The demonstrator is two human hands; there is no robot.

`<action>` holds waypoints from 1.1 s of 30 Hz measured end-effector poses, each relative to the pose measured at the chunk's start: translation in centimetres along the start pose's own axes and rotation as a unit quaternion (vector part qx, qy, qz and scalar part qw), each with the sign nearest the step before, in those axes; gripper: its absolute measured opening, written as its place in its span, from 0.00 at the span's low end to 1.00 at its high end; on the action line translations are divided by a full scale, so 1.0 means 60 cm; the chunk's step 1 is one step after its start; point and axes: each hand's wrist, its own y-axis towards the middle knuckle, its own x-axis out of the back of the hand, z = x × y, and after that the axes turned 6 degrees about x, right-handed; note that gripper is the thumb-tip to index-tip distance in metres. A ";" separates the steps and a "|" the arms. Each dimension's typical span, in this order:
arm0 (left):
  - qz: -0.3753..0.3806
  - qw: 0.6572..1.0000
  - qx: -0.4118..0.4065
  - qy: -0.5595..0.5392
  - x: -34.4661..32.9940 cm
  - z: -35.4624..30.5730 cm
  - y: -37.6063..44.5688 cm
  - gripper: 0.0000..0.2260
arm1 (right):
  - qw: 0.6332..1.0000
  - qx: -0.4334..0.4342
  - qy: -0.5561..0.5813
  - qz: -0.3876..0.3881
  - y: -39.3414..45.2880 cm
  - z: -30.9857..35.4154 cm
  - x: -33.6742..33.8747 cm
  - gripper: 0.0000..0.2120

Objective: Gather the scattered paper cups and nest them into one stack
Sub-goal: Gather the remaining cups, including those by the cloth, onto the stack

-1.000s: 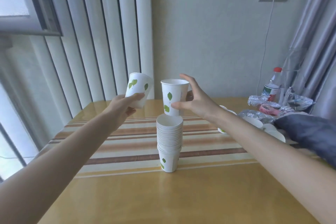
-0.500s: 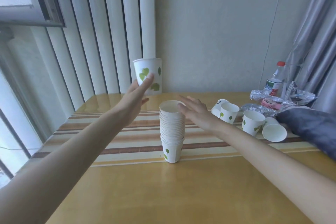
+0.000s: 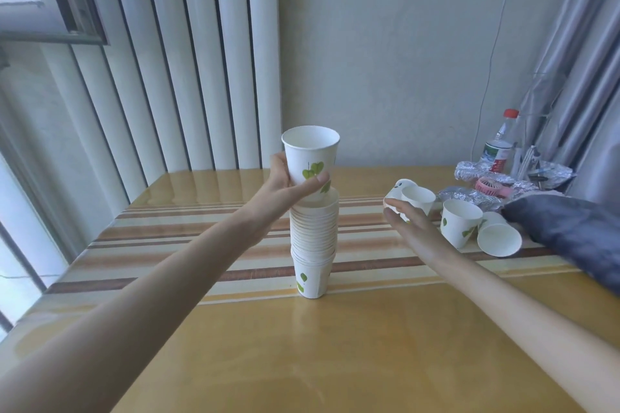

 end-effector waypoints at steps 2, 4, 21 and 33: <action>0.018 0.999 0.019 0.018 -0.006 0.005 0.003 0.34 | 1.000 -0.001 0.000 -0.001 -0.004 -0.011 -0.002 0.19; 0.024 0.998 0.038 0.041 -0.008 0.017 0.005 0.37 | 1.000 -0.001 -0.001 -0.003 -0.008 -0.019 -0.005 0.19; -0.016 0.980 0.104 0.169 -0.004 0.171 -0.026 0.43 | 0.994 0.006 0.017 0.106 -0.014 -0.008 -0.110 0.31; -0.015 0.990 0.077 0.119 0.039 0.195 0.123 0.34 | 0.993 0.013 0.081 0.090 0.124 0.001 -0.152 0.28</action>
